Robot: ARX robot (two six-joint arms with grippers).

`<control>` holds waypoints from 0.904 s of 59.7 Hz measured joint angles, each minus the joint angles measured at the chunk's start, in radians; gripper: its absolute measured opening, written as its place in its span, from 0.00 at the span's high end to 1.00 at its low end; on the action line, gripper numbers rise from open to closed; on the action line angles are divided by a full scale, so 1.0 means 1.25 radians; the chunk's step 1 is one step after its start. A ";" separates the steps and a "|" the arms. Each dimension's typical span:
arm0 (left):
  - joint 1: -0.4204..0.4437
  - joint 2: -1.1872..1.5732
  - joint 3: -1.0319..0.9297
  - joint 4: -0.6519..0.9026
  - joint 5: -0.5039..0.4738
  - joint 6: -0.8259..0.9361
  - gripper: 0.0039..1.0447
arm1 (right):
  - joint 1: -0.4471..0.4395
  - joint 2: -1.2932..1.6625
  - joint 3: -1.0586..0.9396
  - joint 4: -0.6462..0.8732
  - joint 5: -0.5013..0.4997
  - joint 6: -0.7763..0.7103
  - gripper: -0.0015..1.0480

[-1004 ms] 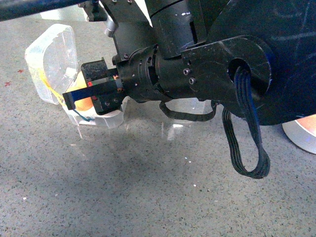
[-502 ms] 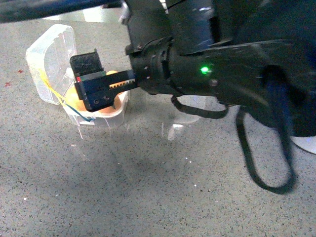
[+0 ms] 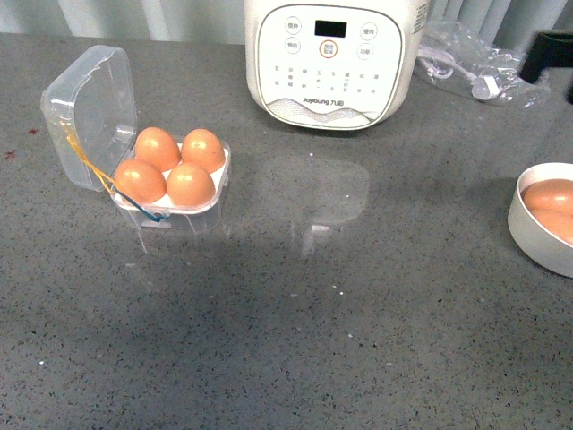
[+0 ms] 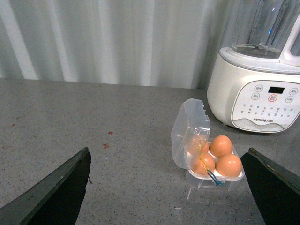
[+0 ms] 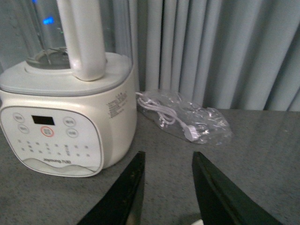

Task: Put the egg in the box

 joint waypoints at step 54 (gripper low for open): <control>0.000 0.000 0.000 0.000 0.000 0.000 0.06 | -0.276 -0.626 -0.254 -0.378 -0.294 -0.006 0.97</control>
